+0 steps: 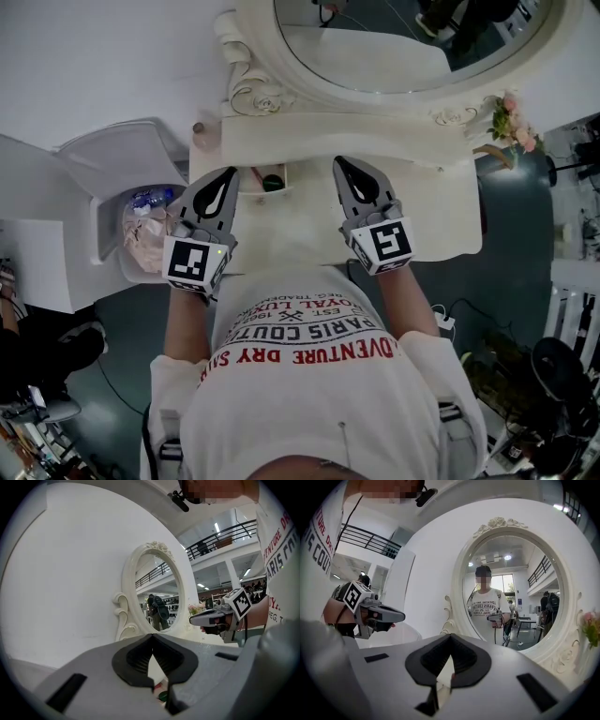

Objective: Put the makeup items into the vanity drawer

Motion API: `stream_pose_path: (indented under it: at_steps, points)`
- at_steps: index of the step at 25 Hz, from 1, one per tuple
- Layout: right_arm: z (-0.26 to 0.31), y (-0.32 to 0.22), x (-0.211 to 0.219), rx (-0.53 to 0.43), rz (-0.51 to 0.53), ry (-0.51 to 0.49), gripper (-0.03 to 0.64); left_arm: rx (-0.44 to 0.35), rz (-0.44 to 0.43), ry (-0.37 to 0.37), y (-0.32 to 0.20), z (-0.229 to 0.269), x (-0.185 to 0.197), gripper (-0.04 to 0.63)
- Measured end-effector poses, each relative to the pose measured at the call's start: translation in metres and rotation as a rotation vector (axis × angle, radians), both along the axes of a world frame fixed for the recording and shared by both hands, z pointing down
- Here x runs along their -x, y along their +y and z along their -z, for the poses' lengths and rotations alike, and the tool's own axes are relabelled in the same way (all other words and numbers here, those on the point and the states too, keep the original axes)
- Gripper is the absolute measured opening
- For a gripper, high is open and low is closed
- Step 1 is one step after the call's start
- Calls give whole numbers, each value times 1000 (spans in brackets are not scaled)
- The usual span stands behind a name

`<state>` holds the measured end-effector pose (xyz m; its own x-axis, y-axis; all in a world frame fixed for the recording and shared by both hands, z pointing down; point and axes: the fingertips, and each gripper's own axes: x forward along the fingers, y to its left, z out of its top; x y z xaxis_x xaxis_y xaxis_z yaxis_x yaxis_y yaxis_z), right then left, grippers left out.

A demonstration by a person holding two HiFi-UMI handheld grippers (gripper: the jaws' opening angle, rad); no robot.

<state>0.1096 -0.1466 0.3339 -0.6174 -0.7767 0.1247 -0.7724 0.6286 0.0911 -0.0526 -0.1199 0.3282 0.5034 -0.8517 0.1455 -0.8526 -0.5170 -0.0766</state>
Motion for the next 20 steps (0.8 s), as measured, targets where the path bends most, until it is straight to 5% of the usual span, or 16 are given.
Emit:
stream_pose_path:
  at_steps: [20]
  points:
    - [-8,3,2,11,5,1,-2,-9,16,-15,5,5,-2,8]
